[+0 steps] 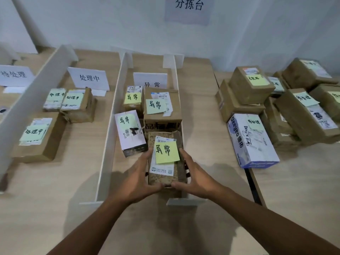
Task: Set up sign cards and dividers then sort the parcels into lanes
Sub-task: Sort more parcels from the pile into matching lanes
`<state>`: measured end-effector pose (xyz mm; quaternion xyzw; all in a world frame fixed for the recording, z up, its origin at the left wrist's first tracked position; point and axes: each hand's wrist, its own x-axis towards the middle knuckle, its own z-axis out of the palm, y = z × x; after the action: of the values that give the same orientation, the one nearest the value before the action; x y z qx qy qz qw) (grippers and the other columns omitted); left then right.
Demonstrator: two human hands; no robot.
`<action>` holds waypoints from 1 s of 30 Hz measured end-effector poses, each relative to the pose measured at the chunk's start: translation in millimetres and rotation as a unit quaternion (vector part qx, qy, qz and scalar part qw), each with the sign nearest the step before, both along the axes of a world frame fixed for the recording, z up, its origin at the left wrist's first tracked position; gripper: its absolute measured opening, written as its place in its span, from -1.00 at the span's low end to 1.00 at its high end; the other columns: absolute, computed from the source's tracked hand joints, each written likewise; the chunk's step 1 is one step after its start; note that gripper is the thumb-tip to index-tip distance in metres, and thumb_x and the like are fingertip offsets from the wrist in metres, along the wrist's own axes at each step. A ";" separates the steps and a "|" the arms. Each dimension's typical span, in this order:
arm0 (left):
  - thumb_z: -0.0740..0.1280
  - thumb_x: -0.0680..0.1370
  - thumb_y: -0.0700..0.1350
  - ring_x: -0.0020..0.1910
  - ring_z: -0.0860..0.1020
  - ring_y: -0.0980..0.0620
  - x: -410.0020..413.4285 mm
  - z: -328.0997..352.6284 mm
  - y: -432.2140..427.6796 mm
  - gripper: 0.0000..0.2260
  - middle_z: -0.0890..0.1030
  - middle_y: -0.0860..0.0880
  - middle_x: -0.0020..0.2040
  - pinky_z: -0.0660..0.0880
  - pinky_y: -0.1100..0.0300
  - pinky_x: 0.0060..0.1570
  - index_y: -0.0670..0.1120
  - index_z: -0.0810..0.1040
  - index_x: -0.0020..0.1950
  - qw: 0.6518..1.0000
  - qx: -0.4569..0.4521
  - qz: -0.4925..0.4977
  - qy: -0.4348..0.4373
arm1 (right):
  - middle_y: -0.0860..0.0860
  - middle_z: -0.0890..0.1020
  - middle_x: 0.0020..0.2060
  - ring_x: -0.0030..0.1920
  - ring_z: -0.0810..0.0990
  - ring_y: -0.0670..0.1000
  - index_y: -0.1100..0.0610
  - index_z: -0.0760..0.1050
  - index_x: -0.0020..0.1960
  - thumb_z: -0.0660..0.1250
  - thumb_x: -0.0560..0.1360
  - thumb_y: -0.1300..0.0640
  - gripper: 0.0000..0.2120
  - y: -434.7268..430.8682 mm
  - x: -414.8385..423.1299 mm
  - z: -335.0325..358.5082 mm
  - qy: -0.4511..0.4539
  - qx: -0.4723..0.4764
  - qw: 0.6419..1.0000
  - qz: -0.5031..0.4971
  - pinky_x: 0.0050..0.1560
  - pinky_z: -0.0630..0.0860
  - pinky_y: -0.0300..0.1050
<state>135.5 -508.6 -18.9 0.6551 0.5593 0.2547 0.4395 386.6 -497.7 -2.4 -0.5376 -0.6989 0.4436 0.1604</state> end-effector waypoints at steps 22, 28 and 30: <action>0.47 0.53 0.15 0.56 0.25 -0.01 264.4 42.3 39.9 -0.33 0.32 -0.05 0.56 0.21 0.08 0.52 -0.01 0.33 0.55 0.980 0.124 -0.154 -0.004 | -0.05 0.32 0.46 0.48 0.29 -0.02 -0.17 0.17 0.58 0.47 0.52 -0.12 -0.25 -42.8 246.1 50.2 -0.088 0.084 0.952 -0.280 0.49 0.33 0.11; 0.40 0.52 0.31 0.58 0.21 0.02 362.6 -29.4 102.6 -0.24 0.18 0.05 0.63 0.21 0.08 0.46 0.15 0.14 0.61 0.996 -0.005 -0.084 0.031 | 0.06 0.33 0.45 0.46 0.33 0.07 -0.18 0.19 0.59 0.41 0.55 -0.15 -0.31 23.7 354.1 -23.5 -0.112 0.031 0.958 -0.264 0.45 0.38 0.15; 0.40 0.52 0.30 0.57 0.23 0.04 389.3 -51.5 116.4 -0.24 0.16 0.09 0.63 0.21 0.10 0.45 0.22 0.10 0.60 0.998 -0.038 -0.055 0.021 | 0.03 0.33 0.45 0.44 0.36 0.05 -0.22 0.20 0.58 0.38 0.57 -0.17 -0.35 44.6 373.7 -48.3 -0.094 0.010 0.961 -0.261 0.42 0.43 0.14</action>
<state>524.8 -392.2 -70.4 0.6727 0.5411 0.1944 0.4657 760.3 -453.1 -50.6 -0.7389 -0.5507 0.3268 0.2098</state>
